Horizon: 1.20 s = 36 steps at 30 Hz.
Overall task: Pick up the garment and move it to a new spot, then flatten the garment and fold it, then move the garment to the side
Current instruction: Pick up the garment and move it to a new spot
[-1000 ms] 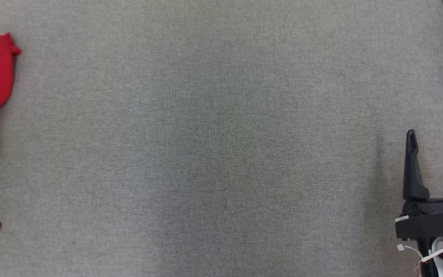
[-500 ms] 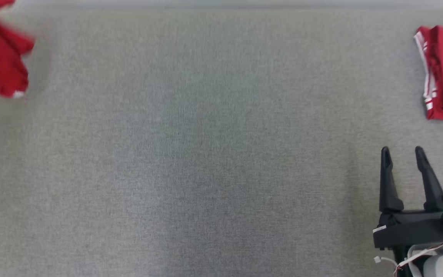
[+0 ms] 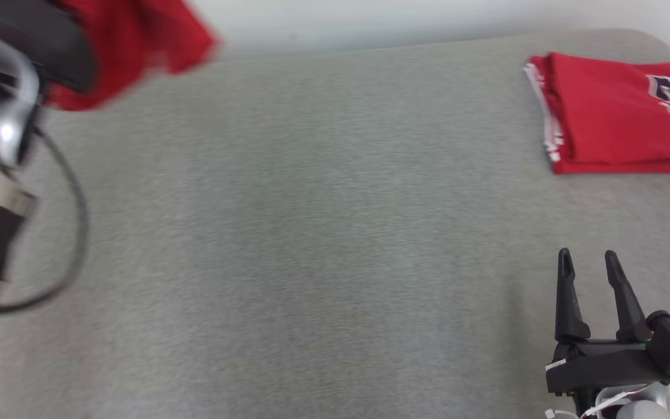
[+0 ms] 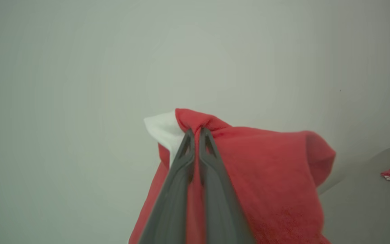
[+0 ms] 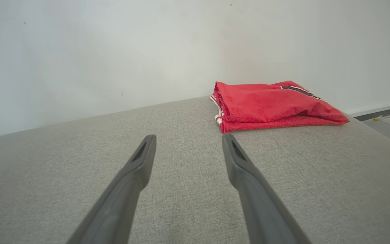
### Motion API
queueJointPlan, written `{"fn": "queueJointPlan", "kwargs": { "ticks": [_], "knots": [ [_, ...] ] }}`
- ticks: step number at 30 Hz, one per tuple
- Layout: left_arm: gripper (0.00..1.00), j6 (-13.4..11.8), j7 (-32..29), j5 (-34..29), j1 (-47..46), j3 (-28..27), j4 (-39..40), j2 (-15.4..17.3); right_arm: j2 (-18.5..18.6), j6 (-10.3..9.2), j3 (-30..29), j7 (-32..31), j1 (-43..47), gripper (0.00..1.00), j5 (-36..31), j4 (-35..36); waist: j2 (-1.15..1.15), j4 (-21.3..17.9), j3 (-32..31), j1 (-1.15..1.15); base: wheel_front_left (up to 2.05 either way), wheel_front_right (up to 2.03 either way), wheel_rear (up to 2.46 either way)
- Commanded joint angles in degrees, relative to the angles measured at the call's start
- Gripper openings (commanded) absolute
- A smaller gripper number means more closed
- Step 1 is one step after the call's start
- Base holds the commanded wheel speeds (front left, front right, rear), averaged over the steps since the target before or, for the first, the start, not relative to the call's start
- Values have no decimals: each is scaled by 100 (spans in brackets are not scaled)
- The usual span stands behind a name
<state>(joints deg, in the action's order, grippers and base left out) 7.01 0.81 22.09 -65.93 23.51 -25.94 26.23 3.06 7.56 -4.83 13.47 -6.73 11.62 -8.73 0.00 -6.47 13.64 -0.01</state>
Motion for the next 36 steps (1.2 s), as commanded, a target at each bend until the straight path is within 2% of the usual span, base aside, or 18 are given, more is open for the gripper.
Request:
{"fn": "queueJointPlan", "kwargs": {
  "ticks": [1, 6, 12, 18, 23, 24, 25, 26, 31, 36],
  "knots": [
    [0, -53, -39, 85, 155, 47, 138, -102, -16, -17, 21, 45, 51, 100, 65, -51, 0, -398, -62, 1, 0, 0, 0],
    [0, -112, -218, 138, 595, 410, 531, -574, -20, -17, 46, 123, 46, 100, 179, -196, 0, -743, -39, 1, 0, 0, 0],
    [0, -196, -120, 215, 1315, 807, 415, -1043, -21, -17, 67, 172, 45, 100, 299, -328, 0, -990, -32, 1, 0, 0, 0],
    [0, -188, 43, 246, 2021, 1161, 114, -1310, -21, -17, 58, 173, 76, 100, 327, -353, 0, -1016, -41, 1, 0, 0, 0],
    [0, -158, 228, 322, 2656, 1548, -237, -1686, -20, -17, 66, 174, 64, 100, 323, -355, 0, -889, -80, 1, 0, 0, 0],
    [4, -154, 294, 322, 2732, 1607, -289, -1748, -20, -17, 88, 175, 50, 100, 318, -353, 0, -856, -87, 1, 0, 0, 0],
    [60, -147, 370, 290, 2796, 1672, -357, -1810, -19, -17, 85, 175, 40, 100, 304, -353, 0, -810, -102, 1, 0, 0, 0],
    [100, -129, 423, 291, 2868, 1749, -418, -1874, -19, -17, 99, 175, 28, 100, 289, -353, 0, -769, -115, 1, 0, 0, 0],
    [100, -103, 960, 299, 2855, 1872, -471, -2079, -18, -17, 91, 175, -1, 100, 182, -343, 0, -501, -222, 1, 0, 0, 0],
    [100, -255, 1346, 257, 2812, 1639, -257, -2059, -18, -17, 25, 168, 53, 100, 65, -331, 0, -200, -387, 1, 0, 0, 0]
  ]
}}
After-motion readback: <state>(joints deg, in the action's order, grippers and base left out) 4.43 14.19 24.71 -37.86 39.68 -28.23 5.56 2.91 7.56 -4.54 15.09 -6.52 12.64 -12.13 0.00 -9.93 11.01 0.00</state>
